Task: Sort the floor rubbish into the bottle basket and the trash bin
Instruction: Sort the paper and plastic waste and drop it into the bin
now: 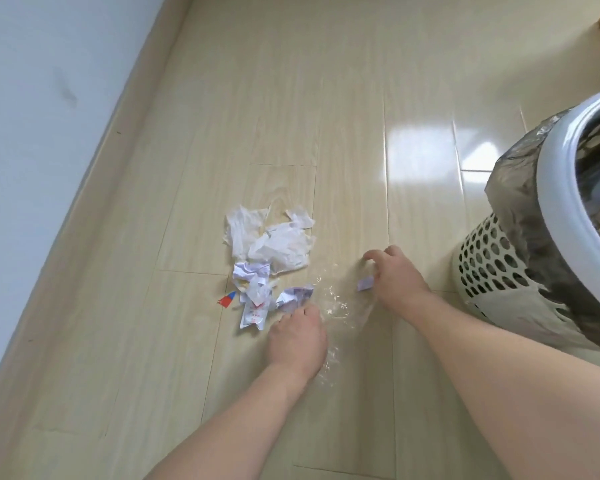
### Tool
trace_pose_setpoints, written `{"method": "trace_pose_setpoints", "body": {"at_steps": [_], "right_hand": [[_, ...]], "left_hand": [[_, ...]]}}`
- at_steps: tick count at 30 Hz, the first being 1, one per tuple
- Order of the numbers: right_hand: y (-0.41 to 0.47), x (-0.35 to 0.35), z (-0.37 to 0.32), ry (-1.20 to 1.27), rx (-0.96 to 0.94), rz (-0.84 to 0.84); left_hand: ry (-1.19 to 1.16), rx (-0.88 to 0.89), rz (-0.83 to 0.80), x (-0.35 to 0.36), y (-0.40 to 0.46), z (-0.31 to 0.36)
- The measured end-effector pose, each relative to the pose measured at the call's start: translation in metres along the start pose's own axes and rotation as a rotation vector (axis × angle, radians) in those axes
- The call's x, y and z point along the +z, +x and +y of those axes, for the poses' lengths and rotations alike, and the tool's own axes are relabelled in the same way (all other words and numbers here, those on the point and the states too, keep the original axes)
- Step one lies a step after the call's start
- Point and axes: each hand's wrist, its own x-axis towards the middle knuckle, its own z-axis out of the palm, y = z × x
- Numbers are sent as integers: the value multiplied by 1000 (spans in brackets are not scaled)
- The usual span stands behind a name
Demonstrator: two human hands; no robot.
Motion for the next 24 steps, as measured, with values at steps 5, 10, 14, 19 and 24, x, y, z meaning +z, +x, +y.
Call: {"method": "trace_pose_setpoints", "body": {"at_steps": [5,10,14,19,24], "right_hand": [[1,16,7,7,-95,12],[1,24,8,-53,-133,-12],[-6,28,1,17,-74,-7],[-41,18,-13,299,39,-89],[-98,-12,-32,406,82,-93]], "left_hand": [[-243,30,15,-13,-3,-28],[-277,103,6,-29,-4,-43],[-251,152,15,-48,-5,-46],[-101,131,7,-77,-8,-63],[-11,132,28,-135,-32,-55]]}}
